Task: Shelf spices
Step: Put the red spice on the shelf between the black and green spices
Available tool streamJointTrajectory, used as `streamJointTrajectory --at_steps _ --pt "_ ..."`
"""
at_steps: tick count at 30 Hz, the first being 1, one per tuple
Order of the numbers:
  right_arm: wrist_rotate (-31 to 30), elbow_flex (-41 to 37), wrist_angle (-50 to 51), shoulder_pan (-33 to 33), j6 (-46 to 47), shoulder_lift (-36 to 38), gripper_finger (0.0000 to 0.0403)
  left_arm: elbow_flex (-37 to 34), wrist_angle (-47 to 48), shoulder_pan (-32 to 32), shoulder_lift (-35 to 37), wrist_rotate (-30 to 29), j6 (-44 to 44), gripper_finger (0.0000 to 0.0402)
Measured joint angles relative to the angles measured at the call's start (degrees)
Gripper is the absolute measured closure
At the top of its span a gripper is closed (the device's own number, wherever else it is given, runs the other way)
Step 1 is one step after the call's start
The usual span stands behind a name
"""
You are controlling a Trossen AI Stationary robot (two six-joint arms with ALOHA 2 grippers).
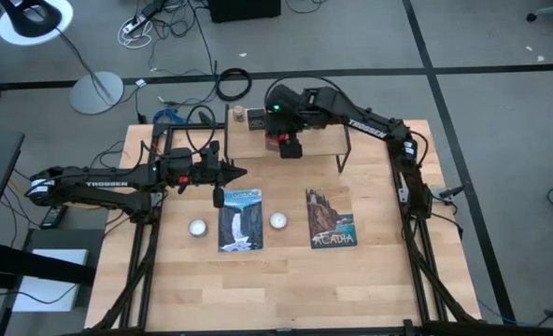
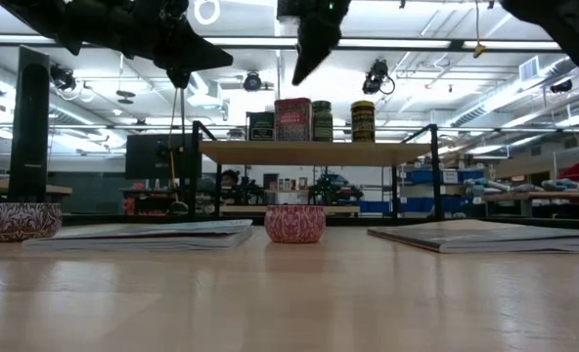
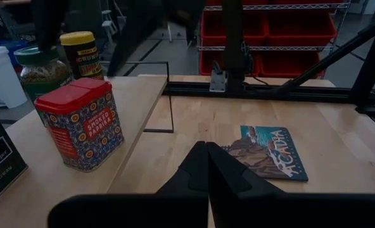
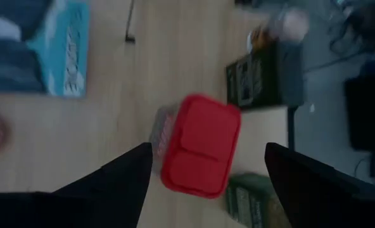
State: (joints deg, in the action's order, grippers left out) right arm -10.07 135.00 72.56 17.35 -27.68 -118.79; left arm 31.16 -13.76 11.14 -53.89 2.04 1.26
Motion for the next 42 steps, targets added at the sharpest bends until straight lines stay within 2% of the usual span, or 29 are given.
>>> streamJointTrajectory --at_steps 4,7,10,14,16,21,42 --pt "2.0 0.0 -1.7 -1.7 1.1 2.7 0.01 0.0 0.0 0.0 0.0 0.0 0.0 0.0401" --pt "6.2 0.1 -1.4 -2.6 4.2 3.0 0.0128 0.0 0.0 0.0 0.0 0.0 0.0 0.0401" --pt "7.1 -1.9 -0.8 -3.6 4.7 2.0 0.0203 0.0 0.0 0.0 0.0 0.0 0.2 0.0401" --pt "8.4 -7.0 -3.3 -4.1 4.4 1.6 0.0348 0.0 -0.1 0.0 0.0 0.0 0.0 0.0401" --pt "8.5 -8.8 -3.7 -4.2 3.8 1.4 0.0386 0.0 0.0 0.0 0.0 0.0 -0.2 0.0401" --pt "7.7 -11.4 -3.4 -3.5 4.1 1.4 0.0398 0.0 0.0 0.0 0.0 0.0 -0.2 0.0401" --pt "7.1 -11.6 -4.8 1.7 3.8 -1.2 0.0402 0.0 0.1 0.0 0.0 0.0 0.0 0.0401"
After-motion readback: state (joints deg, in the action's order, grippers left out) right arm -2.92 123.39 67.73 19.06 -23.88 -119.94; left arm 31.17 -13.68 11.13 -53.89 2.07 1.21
